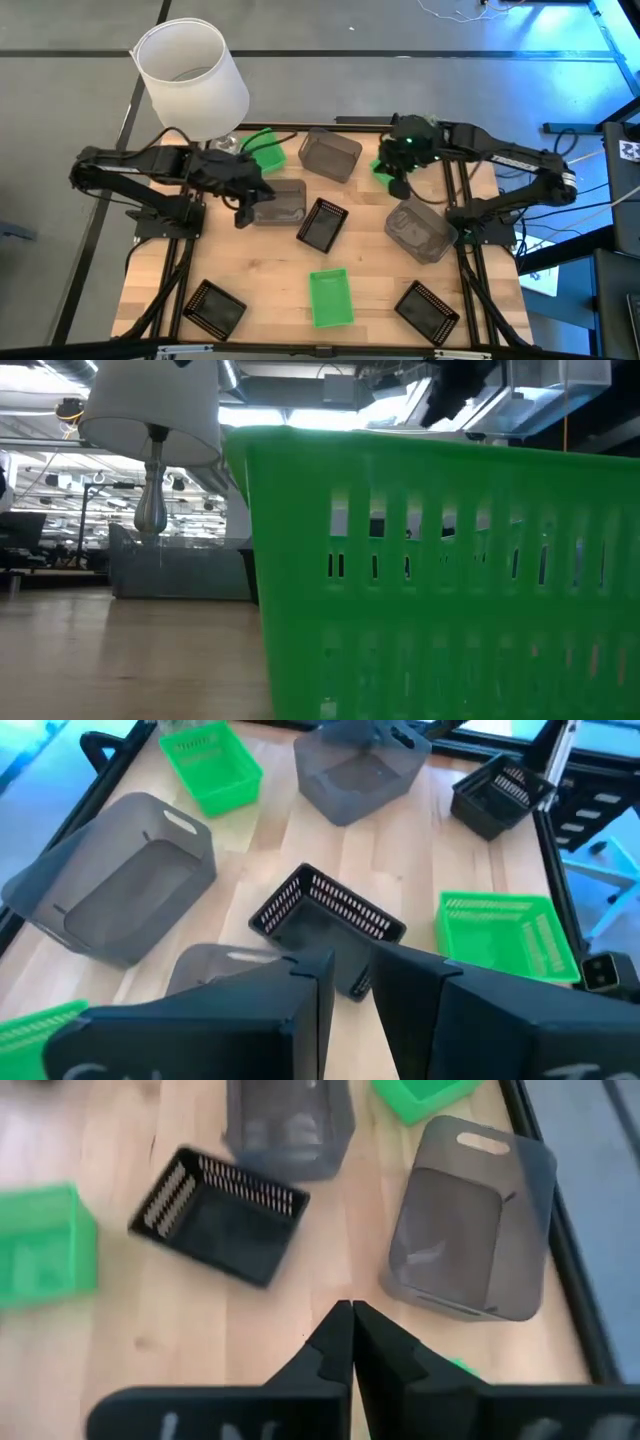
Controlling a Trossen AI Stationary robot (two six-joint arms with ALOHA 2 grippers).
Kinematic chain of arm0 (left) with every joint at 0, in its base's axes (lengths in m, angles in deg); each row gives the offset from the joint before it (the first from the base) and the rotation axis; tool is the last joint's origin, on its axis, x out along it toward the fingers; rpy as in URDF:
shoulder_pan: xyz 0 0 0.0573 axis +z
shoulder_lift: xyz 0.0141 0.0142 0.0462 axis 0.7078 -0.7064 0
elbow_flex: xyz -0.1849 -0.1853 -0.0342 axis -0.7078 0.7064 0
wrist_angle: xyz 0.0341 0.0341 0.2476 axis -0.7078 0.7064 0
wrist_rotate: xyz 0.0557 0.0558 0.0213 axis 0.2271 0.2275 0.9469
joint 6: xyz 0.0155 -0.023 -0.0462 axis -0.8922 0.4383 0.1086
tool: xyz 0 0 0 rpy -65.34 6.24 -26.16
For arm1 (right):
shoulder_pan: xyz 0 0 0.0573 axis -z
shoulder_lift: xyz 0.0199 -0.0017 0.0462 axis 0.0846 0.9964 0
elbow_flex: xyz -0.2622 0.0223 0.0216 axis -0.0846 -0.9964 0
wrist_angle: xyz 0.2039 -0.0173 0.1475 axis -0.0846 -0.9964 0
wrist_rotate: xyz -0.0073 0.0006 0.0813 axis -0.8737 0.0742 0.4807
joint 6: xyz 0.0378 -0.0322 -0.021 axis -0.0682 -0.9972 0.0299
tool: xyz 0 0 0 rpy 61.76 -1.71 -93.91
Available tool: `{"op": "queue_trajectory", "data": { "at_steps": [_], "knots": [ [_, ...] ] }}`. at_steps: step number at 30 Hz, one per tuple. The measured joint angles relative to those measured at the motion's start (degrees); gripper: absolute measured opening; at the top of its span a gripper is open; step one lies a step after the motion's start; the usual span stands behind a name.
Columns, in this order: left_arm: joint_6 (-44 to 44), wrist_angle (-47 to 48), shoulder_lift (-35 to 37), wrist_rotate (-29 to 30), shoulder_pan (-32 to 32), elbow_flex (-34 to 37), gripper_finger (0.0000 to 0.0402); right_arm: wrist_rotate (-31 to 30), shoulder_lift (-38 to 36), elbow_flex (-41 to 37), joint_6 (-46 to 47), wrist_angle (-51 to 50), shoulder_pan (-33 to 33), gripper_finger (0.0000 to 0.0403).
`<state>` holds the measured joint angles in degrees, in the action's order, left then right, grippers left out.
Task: Stack baskets by color
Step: Stack the middle black transparent bin on top of the left black transparent bin
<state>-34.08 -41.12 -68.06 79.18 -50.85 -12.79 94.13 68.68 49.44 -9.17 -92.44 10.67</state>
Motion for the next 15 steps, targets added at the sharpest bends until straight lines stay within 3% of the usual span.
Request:
{"op": "queue_trajectory", "data": {
  "at_steps": [5,10,15],
  "knots": [
    [-0.01,0.22,1.71,2.35,-1.48,0.0,0.0058,0.01,3.57,3.46,8.4,1.74,0.0,0.0012],
    [-0.38,0.21,2.29,4.51,-2.91,0.04,0.0058,0.02,5.81,3.47,3.99,7.19,0.0,0.0012],
    [-0.52,0.2,2.42,5.39,-4.12,0.02,0.0058,0.03,7.7,3.51,7.09,9.95,0.0,0.0012]
  ]
}}
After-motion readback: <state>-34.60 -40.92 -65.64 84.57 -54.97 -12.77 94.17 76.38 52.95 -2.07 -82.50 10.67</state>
